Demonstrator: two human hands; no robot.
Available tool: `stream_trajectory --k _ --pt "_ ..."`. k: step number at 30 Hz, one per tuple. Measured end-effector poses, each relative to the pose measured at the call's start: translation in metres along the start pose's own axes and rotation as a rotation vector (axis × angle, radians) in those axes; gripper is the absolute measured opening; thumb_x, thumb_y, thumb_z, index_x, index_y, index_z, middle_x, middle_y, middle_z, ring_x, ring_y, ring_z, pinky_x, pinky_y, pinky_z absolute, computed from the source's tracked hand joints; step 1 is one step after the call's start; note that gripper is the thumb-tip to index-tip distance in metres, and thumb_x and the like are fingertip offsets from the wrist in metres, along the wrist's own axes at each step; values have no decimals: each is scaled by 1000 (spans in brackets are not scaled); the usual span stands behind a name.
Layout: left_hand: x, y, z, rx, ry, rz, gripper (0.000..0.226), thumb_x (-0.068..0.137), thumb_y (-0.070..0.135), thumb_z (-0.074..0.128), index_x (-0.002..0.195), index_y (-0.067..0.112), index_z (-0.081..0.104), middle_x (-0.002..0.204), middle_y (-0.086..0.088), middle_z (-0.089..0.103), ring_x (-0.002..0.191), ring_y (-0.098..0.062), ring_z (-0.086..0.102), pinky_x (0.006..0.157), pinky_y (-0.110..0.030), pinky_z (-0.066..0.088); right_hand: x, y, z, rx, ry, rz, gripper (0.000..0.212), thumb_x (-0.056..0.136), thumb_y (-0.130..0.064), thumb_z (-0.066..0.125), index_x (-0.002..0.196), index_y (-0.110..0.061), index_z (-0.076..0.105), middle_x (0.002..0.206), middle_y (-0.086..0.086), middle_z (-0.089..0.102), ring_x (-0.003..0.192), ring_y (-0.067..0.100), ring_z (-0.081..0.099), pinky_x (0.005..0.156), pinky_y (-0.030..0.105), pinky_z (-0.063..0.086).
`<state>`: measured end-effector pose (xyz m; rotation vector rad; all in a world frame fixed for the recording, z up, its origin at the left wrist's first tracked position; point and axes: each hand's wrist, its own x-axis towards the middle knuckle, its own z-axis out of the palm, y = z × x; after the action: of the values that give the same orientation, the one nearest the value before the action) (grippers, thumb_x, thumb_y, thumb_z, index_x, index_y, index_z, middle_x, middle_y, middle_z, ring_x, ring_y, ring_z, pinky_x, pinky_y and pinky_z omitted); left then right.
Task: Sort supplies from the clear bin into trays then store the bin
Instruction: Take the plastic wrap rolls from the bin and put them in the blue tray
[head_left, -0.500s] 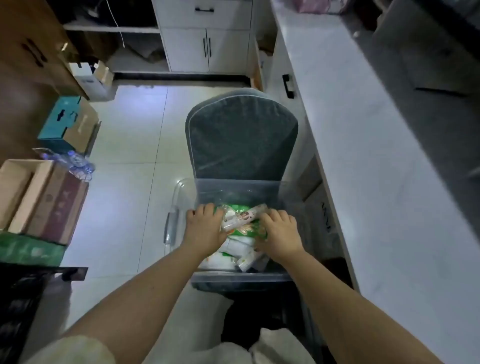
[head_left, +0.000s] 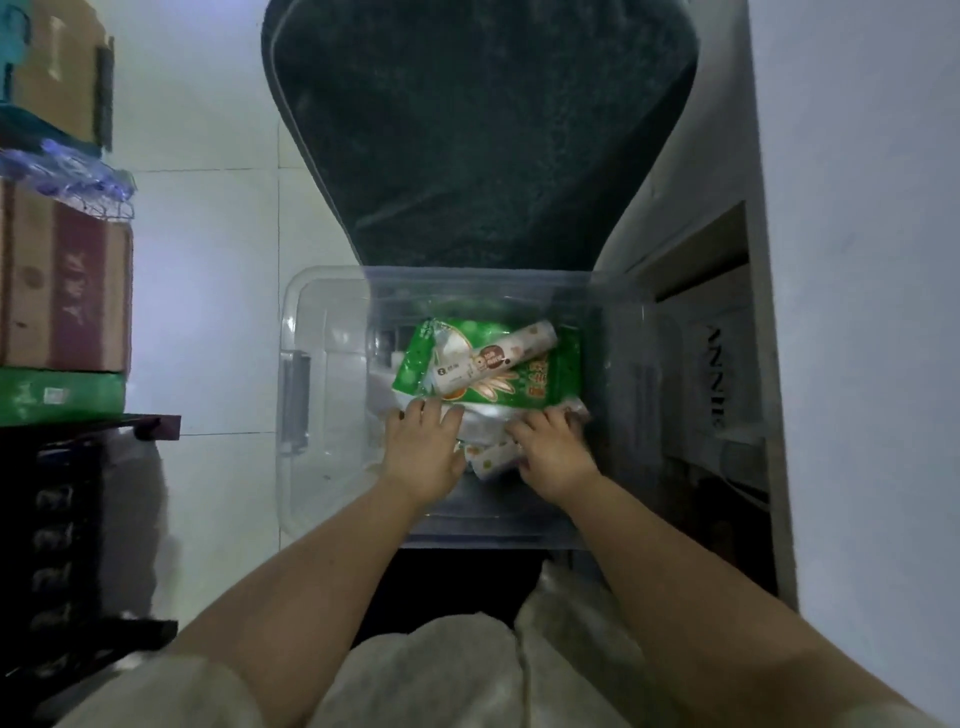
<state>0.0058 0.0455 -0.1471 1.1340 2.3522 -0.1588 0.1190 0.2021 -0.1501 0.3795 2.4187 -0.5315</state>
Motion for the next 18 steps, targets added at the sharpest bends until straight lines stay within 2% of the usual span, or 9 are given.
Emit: stream_trajectory --k 5,8,10,13,16,18 --pt "63 -6 29 -92 31 -41 71 76 40 63 138 18 37 140 -13 40 124 -33 36 96 -47 33 36 21 41 -141 -88 -69 51 92 -16 49 141 -18 37 143 10 38 129 34 31 109 46 21" --pt "101 -4 39 -133 86 -57 74 76 42 65 140 18 36 139 -12 42 125 -34 36 99 -49 30 48 32 58 -255 -36 -122 50 83 -18 62 132 -17 50 128 9 53 116 35 48 104 49 33" --pt "121 0 44 -131 104 -42 70 79 47 63 138 18 39 134 -11 45 120 -33 39 96 -47 32 55 36 64 -343 8 -142 43 75 -26 69 117 -22 63 112 3 64 101 29 59 97 43 44" --pt "139 11 50 -171 95 -5 64 82 47 60 135 18 41 128 -12 49 115 -33 43 93 -47 35 63 40 71 -394 127 -213 27 71 -33 67 96 -25 70 95 -1 67 85 24 63 87 35 49" --pt "146 17 45 -195 76 -9 61 85 43 60 136 17 40 125 -13 48 113 -35 42 92 -48 35 60 39 70 -364 158 -211 23 77 -28 56 95 -22 70 92 3 65 84 26 61 85 37 49" --pt "143 17 35 -187 61 -12 60 86 43 59 137 17 39 125 -14 47 113 -35 42 93 -48 35 53 36 61 -326 154 -183 24 78 -24 62 101 -20 68 96 6 64 88 29 60 86 40 48"
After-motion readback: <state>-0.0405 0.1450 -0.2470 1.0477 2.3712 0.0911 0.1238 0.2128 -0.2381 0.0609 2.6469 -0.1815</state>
